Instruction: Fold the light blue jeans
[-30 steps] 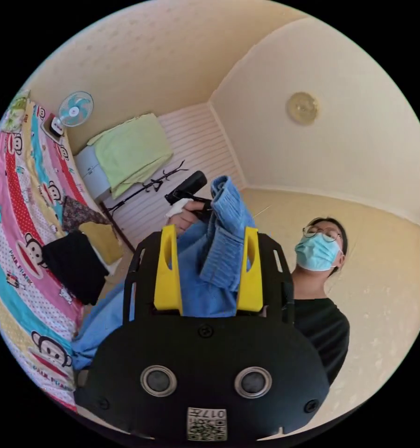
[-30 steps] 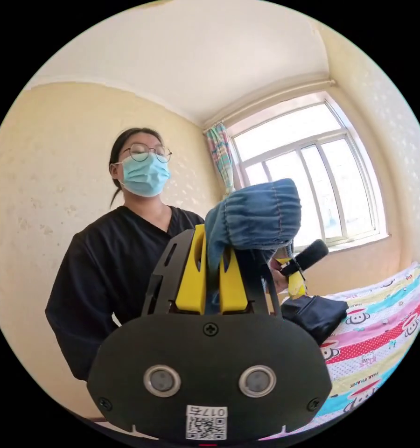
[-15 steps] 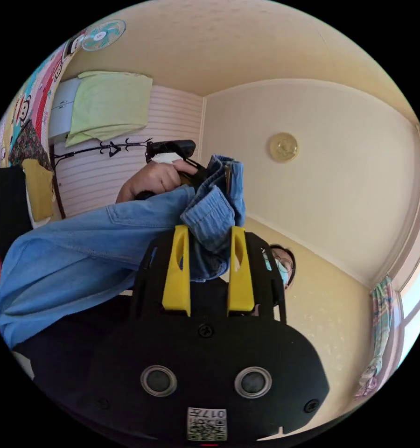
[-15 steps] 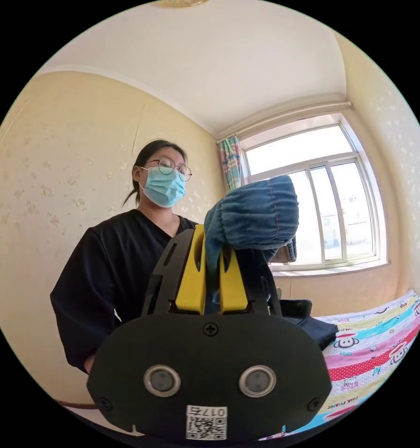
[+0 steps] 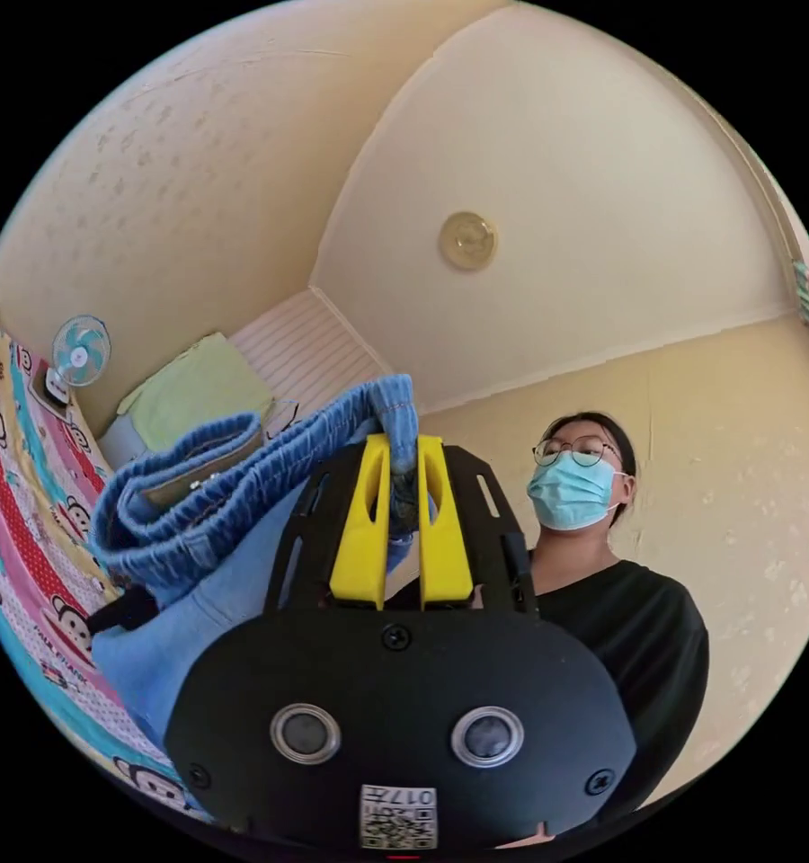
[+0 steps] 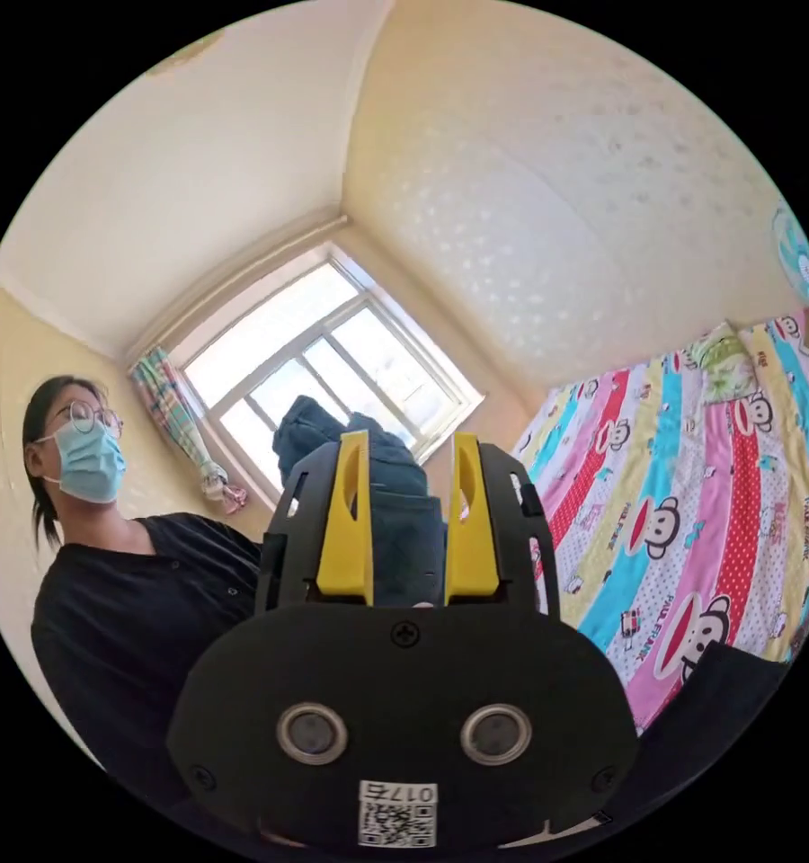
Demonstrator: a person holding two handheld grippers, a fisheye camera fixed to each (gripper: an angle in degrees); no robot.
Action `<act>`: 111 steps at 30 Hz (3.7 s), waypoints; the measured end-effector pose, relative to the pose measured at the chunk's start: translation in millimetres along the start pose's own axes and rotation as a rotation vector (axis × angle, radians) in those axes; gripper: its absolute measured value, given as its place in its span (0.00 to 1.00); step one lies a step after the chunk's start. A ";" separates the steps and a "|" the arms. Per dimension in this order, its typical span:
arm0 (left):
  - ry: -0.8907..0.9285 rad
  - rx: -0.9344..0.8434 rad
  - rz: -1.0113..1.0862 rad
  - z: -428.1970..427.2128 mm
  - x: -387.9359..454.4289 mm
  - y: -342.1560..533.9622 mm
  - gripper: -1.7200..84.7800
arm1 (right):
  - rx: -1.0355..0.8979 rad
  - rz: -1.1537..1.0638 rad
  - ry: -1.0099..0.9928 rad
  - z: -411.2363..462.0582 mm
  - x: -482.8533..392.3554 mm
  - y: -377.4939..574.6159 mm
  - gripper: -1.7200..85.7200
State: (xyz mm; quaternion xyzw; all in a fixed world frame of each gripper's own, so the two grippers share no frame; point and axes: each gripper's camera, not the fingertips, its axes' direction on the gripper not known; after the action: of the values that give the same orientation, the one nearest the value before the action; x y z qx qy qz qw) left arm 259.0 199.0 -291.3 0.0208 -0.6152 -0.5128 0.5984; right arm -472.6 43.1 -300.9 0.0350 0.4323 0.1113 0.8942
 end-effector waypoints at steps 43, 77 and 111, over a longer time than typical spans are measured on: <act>0.660 -0.214 0.209 184.6 218.5 94.8 0.08 | -0.578 0.029 -1.355 243.5 -86.7 127.2 0.08; -0.950 0.372 0.833 165.5 515.0 -29.8 0.08 | 0.128 -0.862 0.105 -19.2 -438.3 -53.7 0.05; -1.176 -0.429 -1.356 -286.7 -50.8 213.4 0.14 | -1.090 0.716 0.830 289.9 414.6 213.1 0.12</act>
State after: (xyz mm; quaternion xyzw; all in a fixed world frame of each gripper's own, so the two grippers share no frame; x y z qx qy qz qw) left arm 616.1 158.7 -257.1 0.0017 -0.5683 -0.7846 -0.2476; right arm -32.8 355.2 -403.4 -0.3171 0.5784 0.5948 0.4594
